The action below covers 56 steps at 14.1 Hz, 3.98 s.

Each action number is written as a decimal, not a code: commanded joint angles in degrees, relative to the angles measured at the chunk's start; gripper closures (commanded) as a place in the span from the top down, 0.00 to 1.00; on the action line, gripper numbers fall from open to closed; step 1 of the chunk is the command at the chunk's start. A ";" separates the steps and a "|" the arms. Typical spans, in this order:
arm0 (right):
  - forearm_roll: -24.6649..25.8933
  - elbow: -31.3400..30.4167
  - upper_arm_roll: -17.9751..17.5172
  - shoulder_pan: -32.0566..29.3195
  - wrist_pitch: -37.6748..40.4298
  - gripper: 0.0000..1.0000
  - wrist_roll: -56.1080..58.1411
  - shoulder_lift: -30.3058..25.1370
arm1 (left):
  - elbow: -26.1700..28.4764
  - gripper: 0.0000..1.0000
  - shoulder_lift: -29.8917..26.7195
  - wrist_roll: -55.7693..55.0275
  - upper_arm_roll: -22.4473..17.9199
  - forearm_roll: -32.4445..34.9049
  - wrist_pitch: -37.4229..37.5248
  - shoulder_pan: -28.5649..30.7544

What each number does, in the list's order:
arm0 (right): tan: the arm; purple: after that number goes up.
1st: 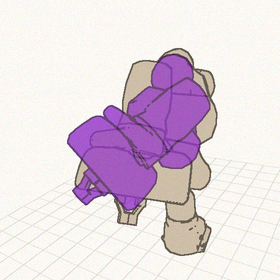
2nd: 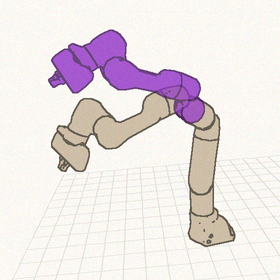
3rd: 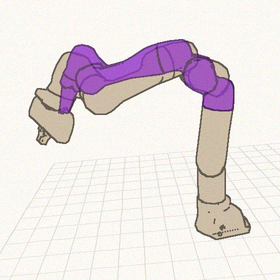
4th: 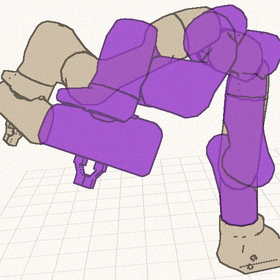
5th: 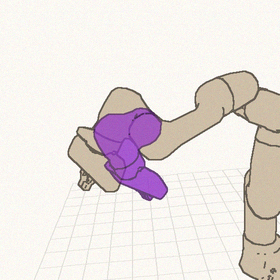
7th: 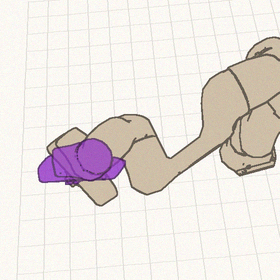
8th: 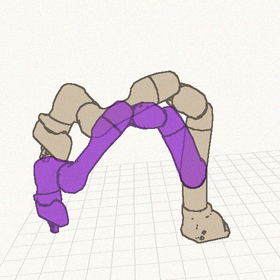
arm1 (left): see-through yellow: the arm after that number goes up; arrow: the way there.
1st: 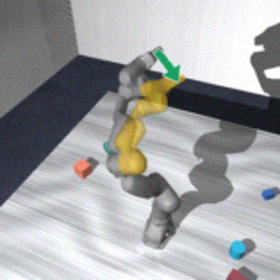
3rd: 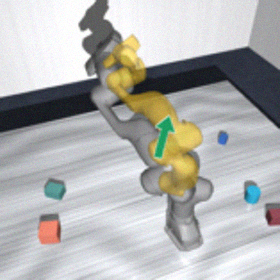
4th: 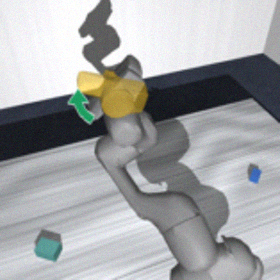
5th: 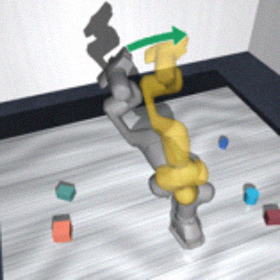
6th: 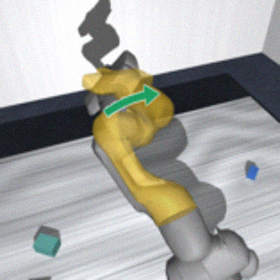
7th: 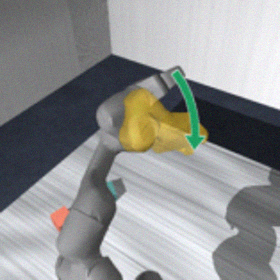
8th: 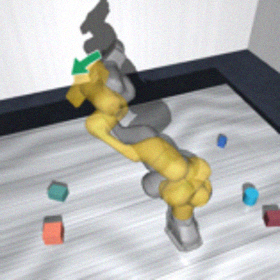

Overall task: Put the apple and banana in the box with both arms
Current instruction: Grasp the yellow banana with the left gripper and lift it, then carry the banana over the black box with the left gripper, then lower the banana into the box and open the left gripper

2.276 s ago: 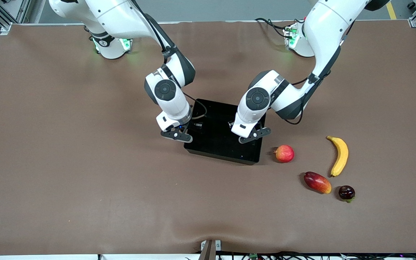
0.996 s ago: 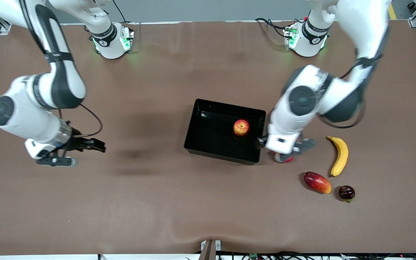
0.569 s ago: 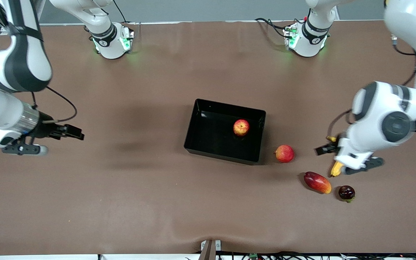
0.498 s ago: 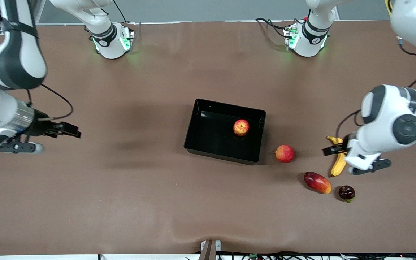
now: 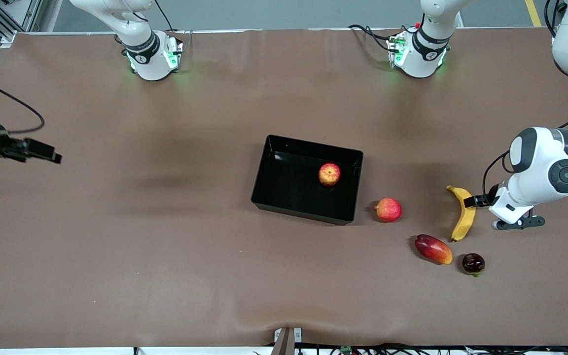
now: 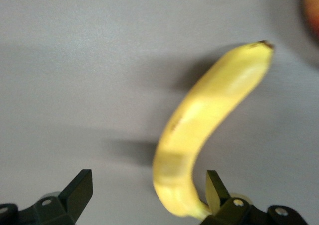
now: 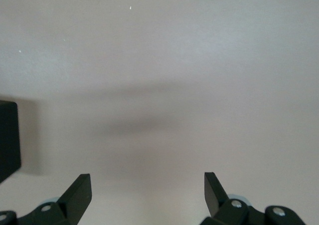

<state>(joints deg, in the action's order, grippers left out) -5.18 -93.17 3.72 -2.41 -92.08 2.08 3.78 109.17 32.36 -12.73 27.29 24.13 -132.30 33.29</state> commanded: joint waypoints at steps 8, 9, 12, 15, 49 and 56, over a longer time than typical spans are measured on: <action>2.19 -0.61 -1.62 1.26 4.27 1.00 -0.06 -4.04 | -0.36 1.00 3.50 0.07 1.19 0.83 -3.32 0.98; 2.28 -0.61 -1.53 1.26 5.14 1.00 -0.06 -4.04 | -0.27 1.00 3.58 0.07 1.19 0.83 -3.32 0.72; 2.28 -0.61 -1.79 1.53 5.07 1.00 -0.23 -3.95 | -0.54 0.67 5.69 0.51 1.10 1.00 -3.84 0.72; 2.37 -0.61 -1.79 2.67 4.62 1.00 -0.23 -3.95 | -0.45 0.00 3.25 0.86 1.45 1.00 -3.32 0.72; 3.95 0.00 -2.49 3.99 3.66 1.00 -4.01 -3.69 | -22.60 0.00 14.92 -60.31 4.26 -3.22 8.48 -54.82; 3.69 2.81 -2.23 3.46 6.72 1.00 -3.57 -3.60 | -23.21 0.46 17.82 -60.13 1.80 2.68 5.21 -56.32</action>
<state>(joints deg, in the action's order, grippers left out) -2.14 -91.87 1.67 1.69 -87.62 -0.77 0.79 87.83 49.56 -73.03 30.22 25.71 -126.72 -22.25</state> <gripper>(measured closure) 0.000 0.590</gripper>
